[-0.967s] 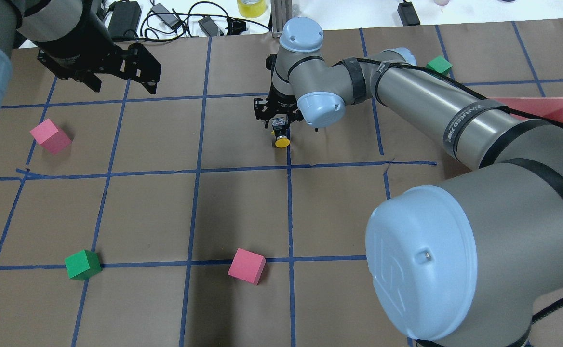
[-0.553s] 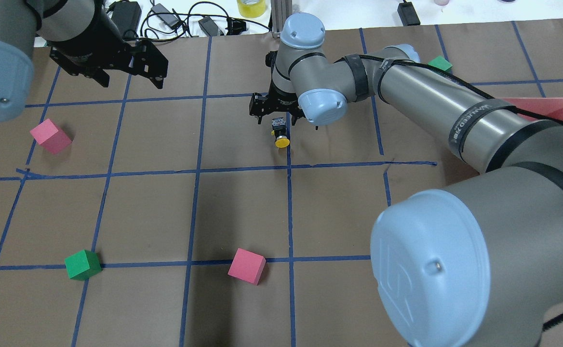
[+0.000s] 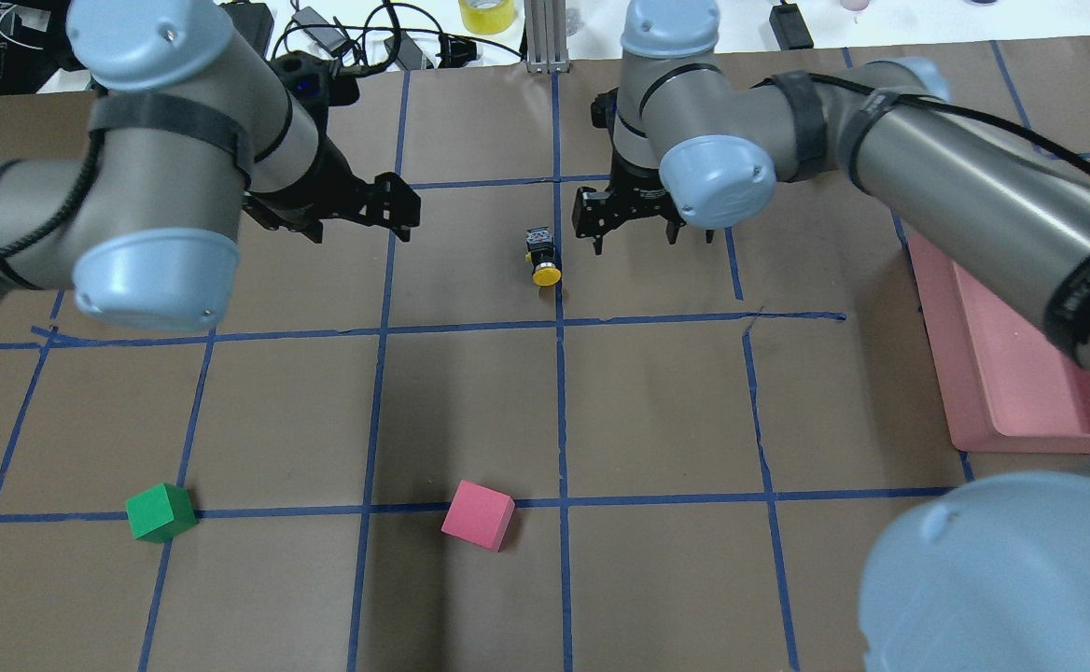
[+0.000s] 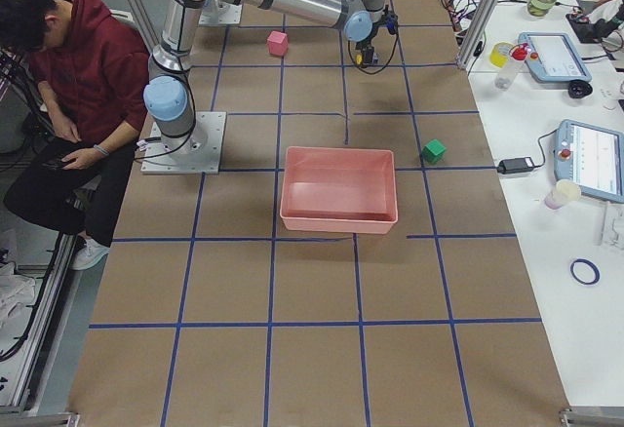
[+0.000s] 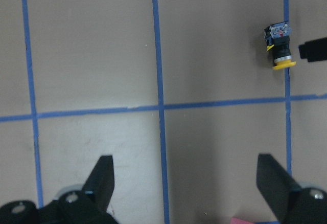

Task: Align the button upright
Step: 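Release the button and raise the right gripper while the left arm reaches in, then lower the left gripper onto the lying button and grasp its yellow cap end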

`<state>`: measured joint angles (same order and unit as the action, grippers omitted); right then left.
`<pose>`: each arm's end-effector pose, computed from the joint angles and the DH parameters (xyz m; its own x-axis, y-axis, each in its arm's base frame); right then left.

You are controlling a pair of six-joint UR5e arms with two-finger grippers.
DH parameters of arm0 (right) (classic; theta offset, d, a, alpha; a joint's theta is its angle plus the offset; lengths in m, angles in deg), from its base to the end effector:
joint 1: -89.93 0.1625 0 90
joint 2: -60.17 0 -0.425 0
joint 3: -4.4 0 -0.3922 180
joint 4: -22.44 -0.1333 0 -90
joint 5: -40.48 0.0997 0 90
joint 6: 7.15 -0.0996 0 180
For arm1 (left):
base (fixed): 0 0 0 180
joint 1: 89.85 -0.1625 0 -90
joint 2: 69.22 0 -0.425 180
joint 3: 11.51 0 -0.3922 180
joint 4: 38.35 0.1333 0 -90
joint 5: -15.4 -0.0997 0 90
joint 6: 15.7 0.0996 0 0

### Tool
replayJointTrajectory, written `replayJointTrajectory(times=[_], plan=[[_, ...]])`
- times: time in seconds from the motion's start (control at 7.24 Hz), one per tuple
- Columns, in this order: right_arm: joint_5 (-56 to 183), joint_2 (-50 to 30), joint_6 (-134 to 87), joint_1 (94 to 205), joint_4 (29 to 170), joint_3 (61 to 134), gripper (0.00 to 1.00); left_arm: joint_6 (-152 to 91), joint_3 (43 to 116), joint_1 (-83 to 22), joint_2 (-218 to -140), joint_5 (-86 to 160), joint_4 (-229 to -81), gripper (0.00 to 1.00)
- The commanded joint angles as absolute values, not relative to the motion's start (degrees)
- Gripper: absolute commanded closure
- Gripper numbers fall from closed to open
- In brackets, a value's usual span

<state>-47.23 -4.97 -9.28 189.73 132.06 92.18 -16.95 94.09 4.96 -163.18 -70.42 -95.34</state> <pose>0.2434 -0.6023 0.2925 -0.9906 -0.1313 -0.0379 -0.1332 0.9896 0.0541 -0.1836 -0.5054 0.3818 -0.9939 0.0794 0.0759 0.0599 0.9711 -0.2310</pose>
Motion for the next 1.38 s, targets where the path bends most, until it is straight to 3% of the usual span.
replayJointTrajectory(times=[0.0,0.41,0.69,1.24], plan=[[-48.28,-14.05,-3.38,182.85,120.22,92.90,0.00,-18.59,101.75,8.04,-167.38,-69.32,-78.68,0.00],[-53.80,-24.97,-2.41,182.21,109.91,90.62,0.00,-22.10,103.01,12.87,-177.82,-72.64,-60.04,0.04],[-53.73,-24.82,-2.41,182.30,109.45,91.13,0.00,-29.54,102.66,16.03,-184.77,-73.02,-49.22,0.09],[-53.91,-25.43,-2.68,182.04,106.64,90.71,0.00,-34.43,94.05,22.20,-196.99,-83.48,-38.22,0.13]])
